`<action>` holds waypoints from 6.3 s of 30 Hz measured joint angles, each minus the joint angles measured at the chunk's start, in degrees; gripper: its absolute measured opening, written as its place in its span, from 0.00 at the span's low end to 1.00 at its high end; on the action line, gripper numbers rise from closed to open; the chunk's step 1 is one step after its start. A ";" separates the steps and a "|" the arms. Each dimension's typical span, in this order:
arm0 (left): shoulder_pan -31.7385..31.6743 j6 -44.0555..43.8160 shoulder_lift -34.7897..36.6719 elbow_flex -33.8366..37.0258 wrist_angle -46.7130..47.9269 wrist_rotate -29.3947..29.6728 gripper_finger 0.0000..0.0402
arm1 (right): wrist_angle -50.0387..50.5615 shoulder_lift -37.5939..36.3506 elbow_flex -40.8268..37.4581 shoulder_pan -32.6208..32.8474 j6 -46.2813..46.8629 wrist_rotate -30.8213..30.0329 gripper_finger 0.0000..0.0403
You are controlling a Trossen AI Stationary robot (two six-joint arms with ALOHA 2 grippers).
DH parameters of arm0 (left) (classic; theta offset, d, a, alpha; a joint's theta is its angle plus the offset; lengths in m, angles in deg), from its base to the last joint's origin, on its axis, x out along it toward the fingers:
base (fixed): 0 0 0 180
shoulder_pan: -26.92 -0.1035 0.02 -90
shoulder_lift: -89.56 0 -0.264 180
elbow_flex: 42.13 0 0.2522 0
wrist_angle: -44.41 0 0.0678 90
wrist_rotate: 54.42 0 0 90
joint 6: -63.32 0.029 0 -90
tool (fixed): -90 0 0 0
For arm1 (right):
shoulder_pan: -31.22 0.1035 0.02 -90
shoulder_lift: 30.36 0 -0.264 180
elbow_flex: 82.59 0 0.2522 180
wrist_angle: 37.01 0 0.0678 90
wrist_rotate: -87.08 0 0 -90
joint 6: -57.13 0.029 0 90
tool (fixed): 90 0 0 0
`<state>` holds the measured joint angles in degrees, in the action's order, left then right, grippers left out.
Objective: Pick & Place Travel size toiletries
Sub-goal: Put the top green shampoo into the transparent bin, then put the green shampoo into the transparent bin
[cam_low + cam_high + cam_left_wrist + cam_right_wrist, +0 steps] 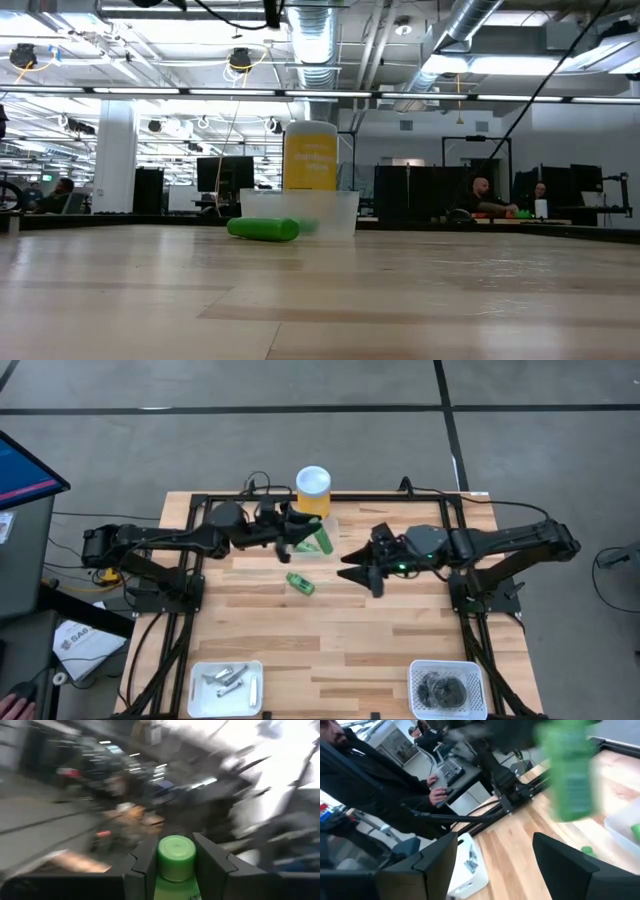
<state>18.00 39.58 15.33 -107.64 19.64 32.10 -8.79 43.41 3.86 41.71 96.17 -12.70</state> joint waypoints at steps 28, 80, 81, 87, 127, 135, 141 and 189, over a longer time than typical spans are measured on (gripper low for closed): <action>-7.20 18.64 -24.09 7.03 -20.48 21.61 0.23 | 5.14 -4.95 0.00 13.21 4.10 -8.72 0.49; -3.79 21.51 -49.88 6.67 -39.60 41.61 0.32 | 8.69 -4.08 0.00 9.91 2.99 -8.76 0.41; -3.79 21.49 -49.88 6.67 -39.61 41.60 0.35 | 8.63 -4.08 0.00 9.91 2.99 -8.76 0.41; -3.60 21.53 -49.88 6.67 -39.59 41.62 0.53 | 8.63 -4.08 0.00 9.91 2.99 -8.76 0.41; 1.77 41.53 -5.55 12.14 48.55 -4.50 0.67 | 7.32 -4.08 0.00 10.11 2.83 -8.03 0.41; -5.23 45.24 -8.12 12.09 49.01 -8.66 0.67 | 7.36 -4.08 0.00 10.11 2.99 -6.58 0.40; -5.84 48.84 -8.49 12.07 48.61 -10.20 0.67 | 7.91 -4.08 0.00 9.82 2.99 -6.58 0.40; -5.81 46.57 -20.54 10.36 47.13 -10.99 0.23 | 8.21 -4.08 0.00 8.49 4.54 -6.60 0.40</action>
<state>12.20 86.15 -5.22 -97.27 66.76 21.11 -0.57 39.33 3.86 50.20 100.71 -19.30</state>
